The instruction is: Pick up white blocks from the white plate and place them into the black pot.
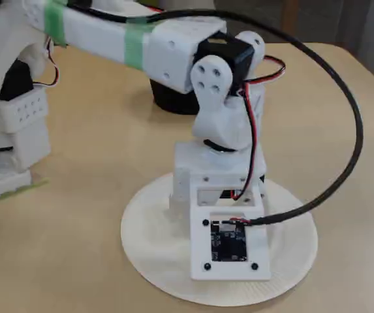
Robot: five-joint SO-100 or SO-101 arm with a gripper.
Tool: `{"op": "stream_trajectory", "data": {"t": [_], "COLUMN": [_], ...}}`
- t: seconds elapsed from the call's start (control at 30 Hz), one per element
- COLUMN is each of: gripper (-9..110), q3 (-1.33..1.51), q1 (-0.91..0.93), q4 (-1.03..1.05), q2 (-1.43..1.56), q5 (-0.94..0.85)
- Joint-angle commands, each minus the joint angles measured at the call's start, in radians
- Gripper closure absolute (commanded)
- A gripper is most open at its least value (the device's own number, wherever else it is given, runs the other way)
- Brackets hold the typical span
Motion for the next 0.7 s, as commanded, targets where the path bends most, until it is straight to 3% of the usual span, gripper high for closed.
{"op": "stream_trajectory", "data": {"t": [0.0, 0.13, 0.23, 0.5, 0.67], "gripper": [79, 97, 104, 104, 104], "q3": [-0.071, -0.114, -0.138, -0.259, -0.456], "q1": [-0.021, -0.021, -0.02, -0.018, -0.075], "q4": [0.006, 0.008, 0.008, 0.075, 0.138], "q2": [-0.014, -0.058, -0.081, -0.083, 0.1], "q5": [0.017, 0.072, 0.089, 0.097, 0.175]}}
